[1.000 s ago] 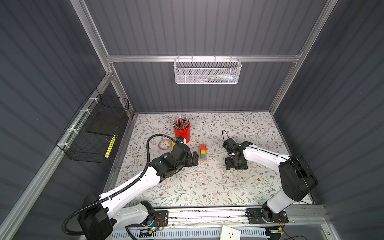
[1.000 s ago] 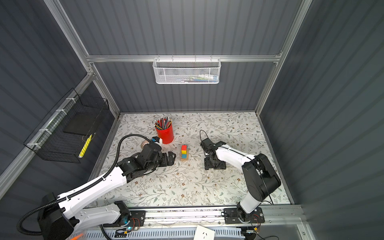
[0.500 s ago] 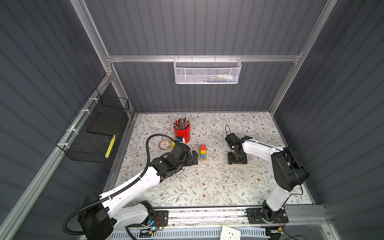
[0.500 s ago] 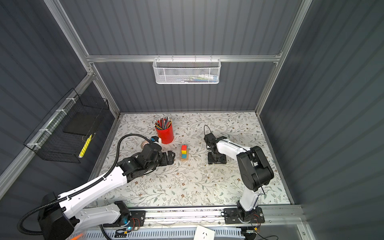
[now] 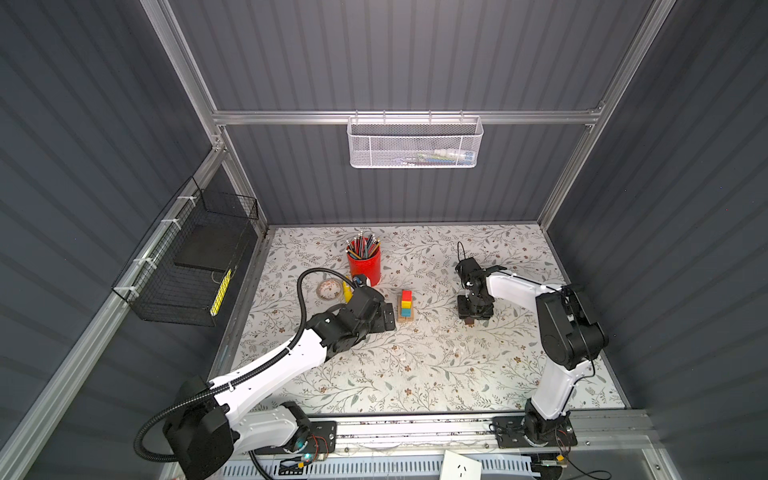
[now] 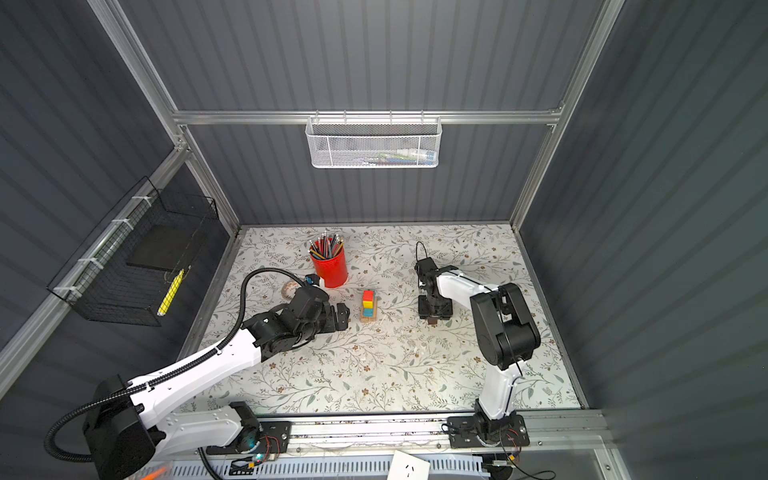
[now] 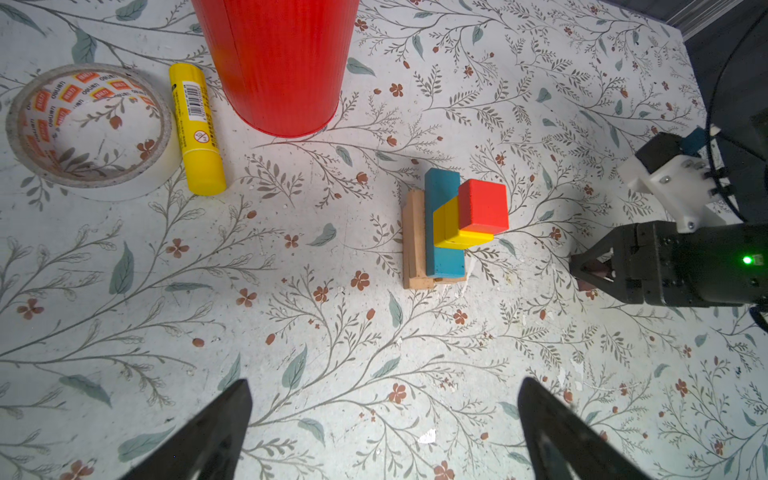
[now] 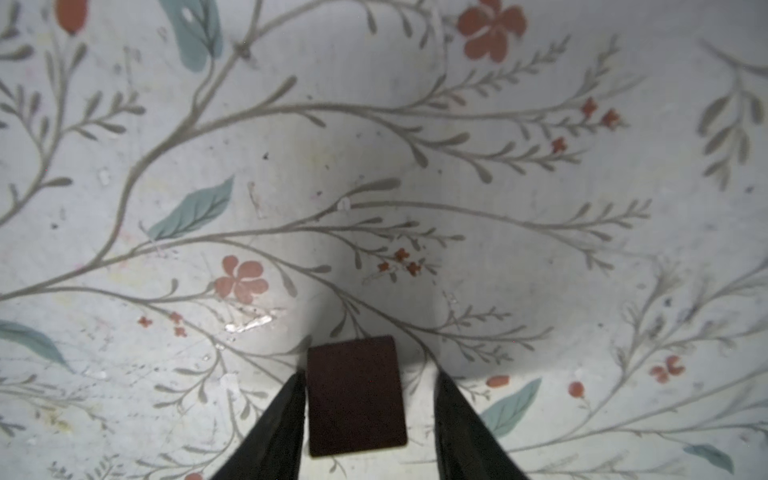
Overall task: Build the wood block tower
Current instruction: 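Lower the right gripper onto the dark brown cube and close it, then carry the dark brown cube with the right gripper over the tower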
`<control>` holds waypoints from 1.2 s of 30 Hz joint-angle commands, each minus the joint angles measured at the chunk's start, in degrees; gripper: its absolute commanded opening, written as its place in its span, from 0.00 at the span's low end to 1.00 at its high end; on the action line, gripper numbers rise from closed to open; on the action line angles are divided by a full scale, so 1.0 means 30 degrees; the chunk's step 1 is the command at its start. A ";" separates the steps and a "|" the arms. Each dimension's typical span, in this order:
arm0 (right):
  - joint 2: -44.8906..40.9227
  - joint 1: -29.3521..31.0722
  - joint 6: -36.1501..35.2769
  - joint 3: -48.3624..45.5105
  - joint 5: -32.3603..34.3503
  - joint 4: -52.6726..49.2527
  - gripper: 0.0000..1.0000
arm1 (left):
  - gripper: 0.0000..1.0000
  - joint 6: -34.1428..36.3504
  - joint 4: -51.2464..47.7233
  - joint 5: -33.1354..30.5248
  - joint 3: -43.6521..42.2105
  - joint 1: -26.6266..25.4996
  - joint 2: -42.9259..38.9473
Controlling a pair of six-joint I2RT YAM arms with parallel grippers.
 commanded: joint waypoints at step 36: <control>-0.5700 0.1909 -0.8506 0.1703 -0.2777 -0.0557 0.26 | 1.00 0.0626 -0.3286 -0.1966 -0.0019 0.0343 -0.2855</control>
